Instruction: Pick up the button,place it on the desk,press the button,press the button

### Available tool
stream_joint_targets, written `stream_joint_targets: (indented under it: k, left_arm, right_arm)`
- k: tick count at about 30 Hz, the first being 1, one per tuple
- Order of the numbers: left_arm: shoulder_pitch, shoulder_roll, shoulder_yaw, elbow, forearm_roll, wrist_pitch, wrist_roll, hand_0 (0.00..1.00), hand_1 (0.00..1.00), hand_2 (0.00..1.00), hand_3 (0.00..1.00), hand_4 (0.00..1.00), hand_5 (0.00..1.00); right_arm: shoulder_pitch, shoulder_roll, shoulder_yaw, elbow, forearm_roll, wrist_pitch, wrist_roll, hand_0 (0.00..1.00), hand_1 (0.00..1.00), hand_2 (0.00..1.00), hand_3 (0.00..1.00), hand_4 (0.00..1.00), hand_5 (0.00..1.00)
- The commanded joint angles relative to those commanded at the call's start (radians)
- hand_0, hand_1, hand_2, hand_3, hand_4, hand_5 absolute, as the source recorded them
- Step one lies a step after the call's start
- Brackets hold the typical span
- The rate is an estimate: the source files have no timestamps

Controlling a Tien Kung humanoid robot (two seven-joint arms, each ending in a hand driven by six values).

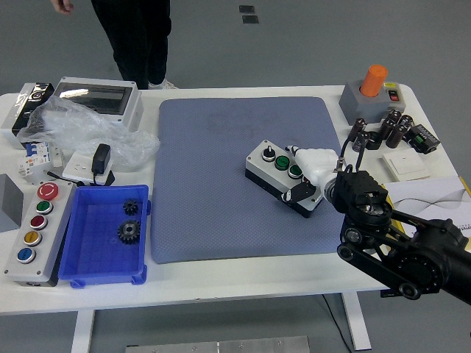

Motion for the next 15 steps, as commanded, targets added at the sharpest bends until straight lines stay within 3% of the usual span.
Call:
stream_joint_targets:
  k: [5, 6, 9, 11, 12, 15]
  left_arm:
    - [0.0, 0.0, 0.001, 0.0, -0.002, 0.002, -0.002, 0.7, 0.737, 0.683, 0.695, 0.727, 0.399]
    - [0.0, 0.0, 0.002, 0.0, -0.002, 0.002, -0.002, 0.7, 0.742, 0.683, 0.695, 0.724, 0.4]
    - [0.0, -0.002, 0.004, 0.0, -0.003, 0.004, -0.003, 0.7, 0.742, 0.683, 0.695, 0.724, 0.4]
    - [0.001, -0.002, 0.006, 0.0, -0.004, 0.004, -0.004, 0.7, 0.742, 0.683, 0.695, 0.724, 0.4]
    - [0.001, -0.003, 0.007, 0.0, -0.004, 0.004, -0.004, 0.703, 0.743, 0.684, 0.698, 0.729, 0.412]
    - [0.001, -0.003, 0.012, 0.001, -0.006, 0.005, -0.005, 0.703, 0.743, 0.684, 0.698, 0.729, 0.412]
  right_arm:
    - [0.004, -0.007, -0.016, 0.007, -0.014, -0.022, 0.0, 0.259, 0.541, 0.548, 0.699, 0.75, 0.217]
    - [0.006, -0.01, -0.02, 0.009, -0.018, -0.03, 0.0, 0.219, 0.494, 0.502, 0.621, 0.7, 0.198]
    - [0.016, -0.024, -0.038, 0.018, -0.025, -0.059, 0.007, 0.219, 0.494, 0.502, 0.621, 0.7, 0.198]
    - [0.028, -0.04, -0.057, 0.026, -0.029, -0.082, 0.038, 0.219, 0.494, 0.502, 0.621, 0.7, 0.198]
    - [0.035, -0.049, -0.066, 0.031, -0.03, -0.093, 0.057, 0.206, 0.478, 0.45, 0.492, 0.679, 0.148]
    - [0.07, -0.084, -0.107, 0.049, -0.029, -0.124, 0.125, 0.206, 0.478, 0.45, 0.492, 0.679, 0.148]
